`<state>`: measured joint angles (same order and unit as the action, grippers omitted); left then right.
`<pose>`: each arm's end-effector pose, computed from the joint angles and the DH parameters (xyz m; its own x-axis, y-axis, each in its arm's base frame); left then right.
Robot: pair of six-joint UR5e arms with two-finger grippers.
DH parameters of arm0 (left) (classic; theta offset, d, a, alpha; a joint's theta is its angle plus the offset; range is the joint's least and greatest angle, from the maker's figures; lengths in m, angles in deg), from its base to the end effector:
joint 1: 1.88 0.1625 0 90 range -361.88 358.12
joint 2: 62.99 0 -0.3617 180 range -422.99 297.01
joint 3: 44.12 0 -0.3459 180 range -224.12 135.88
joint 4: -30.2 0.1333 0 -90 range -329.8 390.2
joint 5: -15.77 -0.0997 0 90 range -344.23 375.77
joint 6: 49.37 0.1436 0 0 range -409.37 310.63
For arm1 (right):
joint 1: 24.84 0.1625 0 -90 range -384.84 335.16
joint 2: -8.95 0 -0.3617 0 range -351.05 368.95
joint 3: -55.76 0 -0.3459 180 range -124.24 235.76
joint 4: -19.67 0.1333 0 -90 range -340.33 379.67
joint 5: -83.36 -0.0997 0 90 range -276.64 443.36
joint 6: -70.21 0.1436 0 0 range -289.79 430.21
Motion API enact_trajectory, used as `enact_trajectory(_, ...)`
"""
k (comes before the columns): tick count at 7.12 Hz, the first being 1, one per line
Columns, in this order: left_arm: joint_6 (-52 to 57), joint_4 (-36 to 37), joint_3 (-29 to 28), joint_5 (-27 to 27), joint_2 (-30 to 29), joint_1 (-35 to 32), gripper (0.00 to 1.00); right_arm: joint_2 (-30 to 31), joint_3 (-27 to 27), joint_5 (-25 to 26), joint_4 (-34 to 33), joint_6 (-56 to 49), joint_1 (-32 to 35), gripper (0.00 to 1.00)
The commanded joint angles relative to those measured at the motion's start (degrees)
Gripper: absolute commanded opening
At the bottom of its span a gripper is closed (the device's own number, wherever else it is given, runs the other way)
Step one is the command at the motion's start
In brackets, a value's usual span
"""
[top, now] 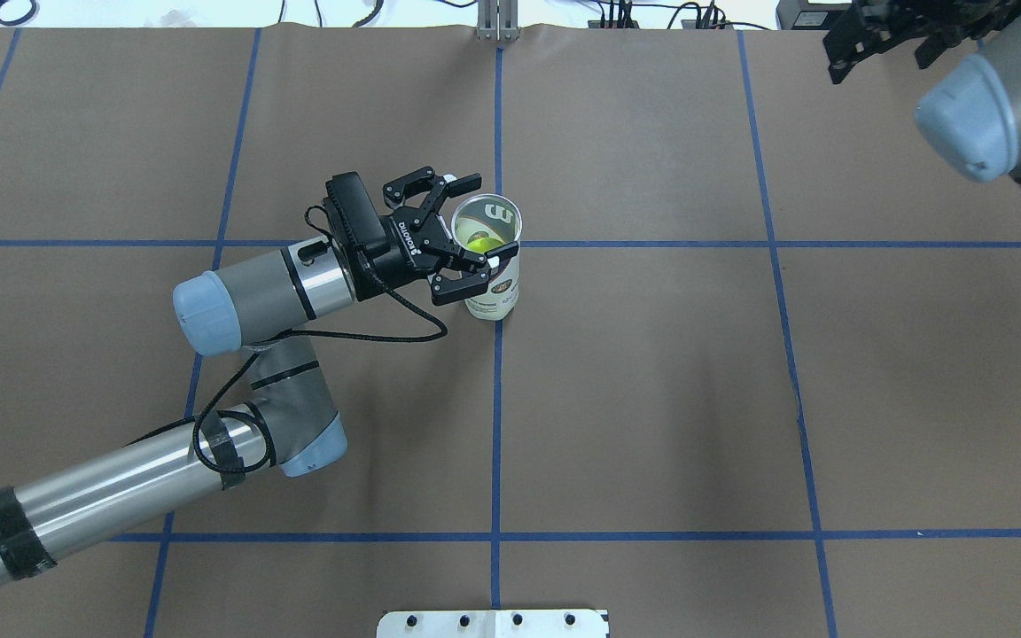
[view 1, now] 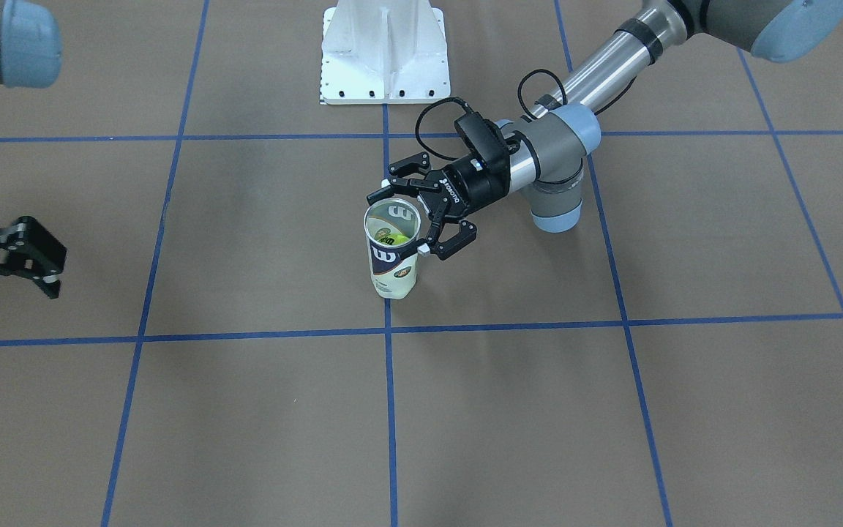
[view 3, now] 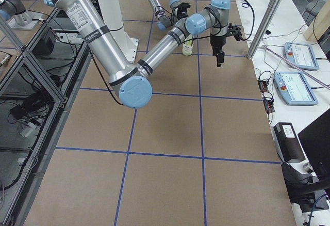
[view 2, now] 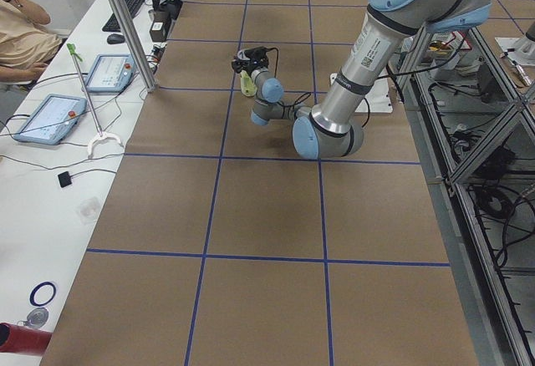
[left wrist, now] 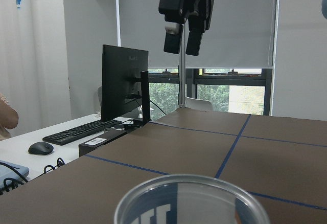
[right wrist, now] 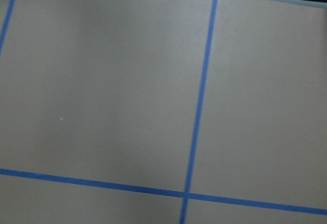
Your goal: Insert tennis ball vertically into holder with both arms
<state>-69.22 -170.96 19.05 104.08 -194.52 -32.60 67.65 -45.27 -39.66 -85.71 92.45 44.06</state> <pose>0.4733 -0.4412 0.1806 0.3286 0.8984 -0.2914 0.6540 0.0062 0.7564 -0.1600 -0.5675 0.3008 0.7632 -0.1779 0.6212 0.0346 0.9712 0.2356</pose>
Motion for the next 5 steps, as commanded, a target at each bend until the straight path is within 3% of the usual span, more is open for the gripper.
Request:
enact_trajectory(1,-0.27,0.07,2.31,-0.07,-0.04,-1.70,0.99,3.60,3.10,-2.83,0.26,-10.94,5.69,1.00)
enact_trajectory(3,-0.19,1.90,2.32,0.11,1.70,-5.82,0.99,12.27,9.58,-6.77,7.69,-20.45,13.76,1.00)
enact_trajectory(5,-0.19,4.45,2.32,4.22,5.73,-12.13,0.99,21.40,12.17,-6.53,13.51,-20.92,18.44,1.00)
